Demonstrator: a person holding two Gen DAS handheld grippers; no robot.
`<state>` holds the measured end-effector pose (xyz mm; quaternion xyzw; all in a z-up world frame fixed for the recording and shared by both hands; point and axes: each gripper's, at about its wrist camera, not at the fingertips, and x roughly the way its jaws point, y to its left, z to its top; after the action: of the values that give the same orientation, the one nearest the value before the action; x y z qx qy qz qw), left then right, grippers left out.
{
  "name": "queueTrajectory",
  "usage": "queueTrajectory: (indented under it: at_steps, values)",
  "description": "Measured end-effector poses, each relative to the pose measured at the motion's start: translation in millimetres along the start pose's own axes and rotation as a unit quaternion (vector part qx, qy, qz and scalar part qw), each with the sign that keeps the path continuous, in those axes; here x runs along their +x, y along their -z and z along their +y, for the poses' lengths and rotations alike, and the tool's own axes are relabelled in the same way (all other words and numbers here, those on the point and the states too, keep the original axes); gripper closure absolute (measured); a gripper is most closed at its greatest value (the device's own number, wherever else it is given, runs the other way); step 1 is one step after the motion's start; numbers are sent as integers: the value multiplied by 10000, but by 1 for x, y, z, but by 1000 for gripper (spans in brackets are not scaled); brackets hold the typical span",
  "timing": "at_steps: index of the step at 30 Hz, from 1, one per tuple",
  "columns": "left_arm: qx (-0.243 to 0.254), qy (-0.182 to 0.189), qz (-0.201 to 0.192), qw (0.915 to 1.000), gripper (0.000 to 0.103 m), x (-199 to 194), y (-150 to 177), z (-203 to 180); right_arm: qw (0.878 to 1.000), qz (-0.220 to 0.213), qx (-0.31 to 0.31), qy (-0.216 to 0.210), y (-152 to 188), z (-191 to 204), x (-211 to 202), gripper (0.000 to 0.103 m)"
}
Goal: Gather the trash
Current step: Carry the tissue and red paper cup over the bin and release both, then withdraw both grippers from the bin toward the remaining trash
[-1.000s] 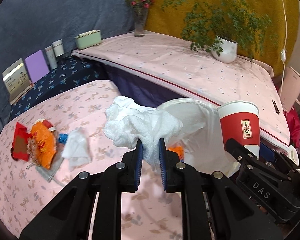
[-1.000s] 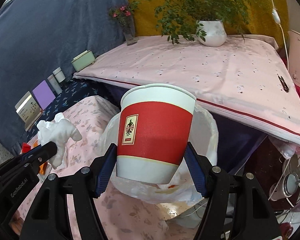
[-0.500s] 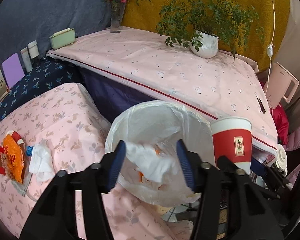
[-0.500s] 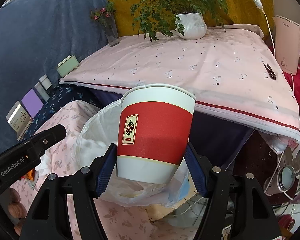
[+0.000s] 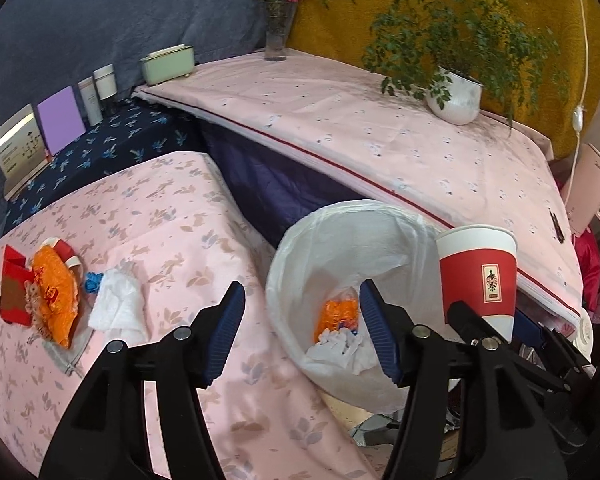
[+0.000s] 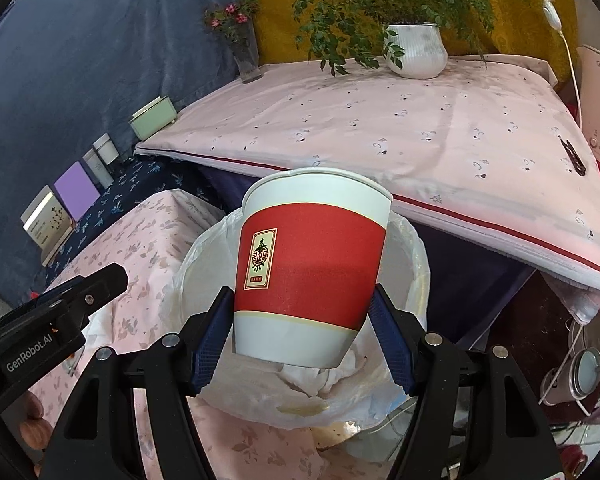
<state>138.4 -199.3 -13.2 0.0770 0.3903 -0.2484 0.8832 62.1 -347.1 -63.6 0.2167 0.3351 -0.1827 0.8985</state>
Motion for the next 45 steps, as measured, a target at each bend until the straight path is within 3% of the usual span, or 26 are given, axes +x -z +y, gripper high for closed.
queueTrajectory:
  at_steps: [10,30,45]
  values:
    - [-351,-454,-107,9983,28,-10,8,41,9997,-66,-239,-29,-2,32,8,29]
    - [-1109,-1037,-212,9882,28,-47,39,135,9951,65,-878,-452,20,117,-7,30]
    - [-1757,-1418,-221,9739,28,-72,70,214,9864,356,-1406,-773,48,186,-7,30]
